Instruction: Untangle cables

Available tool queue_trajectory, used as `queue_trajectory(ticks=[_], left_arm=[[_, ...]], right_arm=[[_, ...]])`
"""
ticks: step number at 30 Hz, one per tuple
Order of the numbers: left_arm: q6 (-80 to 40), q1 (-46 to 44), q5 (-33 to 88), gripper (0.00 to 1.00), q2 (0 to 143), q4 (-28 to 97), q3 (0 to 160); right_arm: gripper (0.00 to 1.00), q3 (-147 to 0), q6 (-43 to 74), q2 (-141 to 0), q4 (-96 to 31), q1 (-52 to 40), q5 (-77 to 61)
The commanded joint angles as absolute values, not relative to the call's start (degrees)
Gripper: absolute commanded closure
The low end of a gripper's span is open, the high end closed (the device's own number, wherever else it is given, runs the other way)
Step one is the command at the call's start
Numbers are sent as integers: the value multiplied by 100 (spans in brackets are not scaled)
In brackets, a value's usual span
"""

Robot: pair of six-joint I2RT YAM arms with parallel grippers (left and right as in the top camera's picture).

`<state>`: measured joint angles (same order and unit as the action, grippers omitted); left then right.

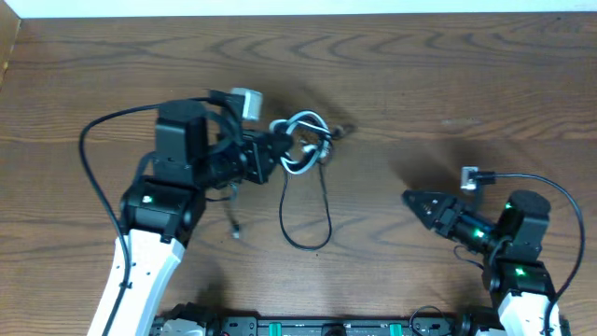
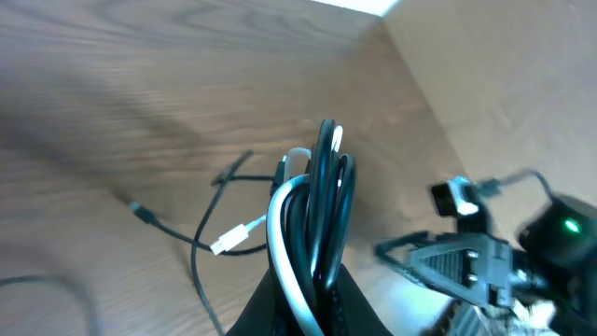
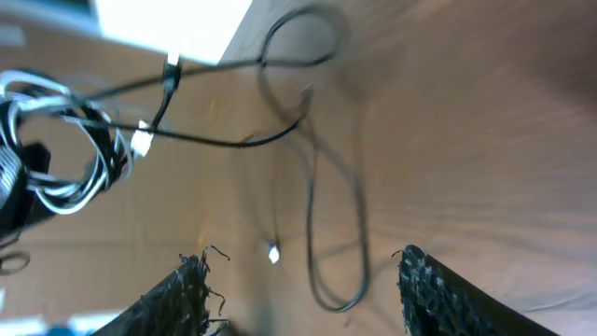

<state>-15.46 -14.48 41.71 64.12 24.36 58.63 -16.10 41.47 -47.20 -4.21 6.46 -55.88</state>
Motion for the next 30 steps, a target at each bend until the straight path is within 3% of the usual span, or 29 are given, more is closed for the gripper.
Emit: queue_trajectory(ticks=[1,5,10,14,18,25,30], left_arm=[[-1282,-1863,4313,92,6410,2287,5948],[-934,-2298,4309,92,6407,2174,5948],[-661,-2456,4241,92,6407,2213,5948],[-666,-2456,4244,92,6407,2290,5948],[-670,-2458,4263,92,6407,2600,5948],[-668,-2456,4309,92,6405,3065,5948],[-882,-2458,4353,92,6390,3065,5948]], right_arm=[[36,-1712,4414,-4687,-296,292,-5793],[33,-1712,4254,-4687,62,-21,-5789],[24,-1712,2622,-4687,497,-388,-5822],[32,-1712,1774,-4687,690,-598,-5822],[31,-1712,1374,-4687,1035,-825,-5813],[28,-1712,1299,-4687,1721,-1026,-5721],[35,-1712,1297,-4698,1916,-1103,-5271]])
